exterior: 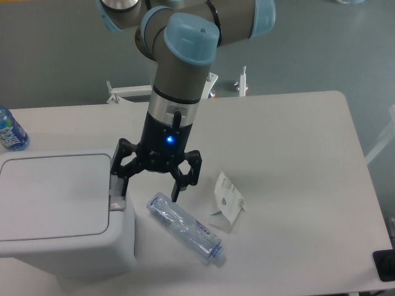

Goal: Open the trash can
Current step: 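Press the gripper finger on the grey latch to pop the lid open, then lift the gripper up and away from the opened trash can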

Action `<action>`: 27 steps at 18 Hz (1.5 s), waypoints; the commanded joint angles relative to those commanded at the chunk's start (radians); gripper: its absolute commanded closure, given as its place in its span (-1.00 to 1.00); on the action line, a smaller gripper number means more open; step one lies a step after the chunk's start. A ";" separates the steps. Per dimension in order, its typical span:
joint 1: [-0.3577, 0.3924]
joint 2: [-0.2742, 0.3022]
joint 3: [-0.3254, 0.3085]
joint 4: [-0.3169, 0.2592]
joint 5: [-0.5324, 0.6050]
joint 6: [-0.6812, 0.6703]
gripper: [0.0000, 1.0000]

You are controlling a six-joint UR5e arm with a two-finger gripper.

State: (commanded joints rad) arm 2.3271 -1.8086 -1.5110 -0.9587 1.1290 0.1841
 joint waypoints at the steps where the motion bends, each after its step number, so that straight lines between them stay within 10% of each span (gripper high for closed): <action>1: -0.002 0.000 0.000 0.000 0.002 0.000 -1.00; 19: 0.090 0.029 0.155 0.017 0.293 0.021 -1.00; 27: 0.161 0.078 0.130 -0.060 0.371 0.280 -1.00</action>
State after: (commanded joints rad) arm 2.4880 -1.7304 -1.3805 -1.0185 1.5002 0.4645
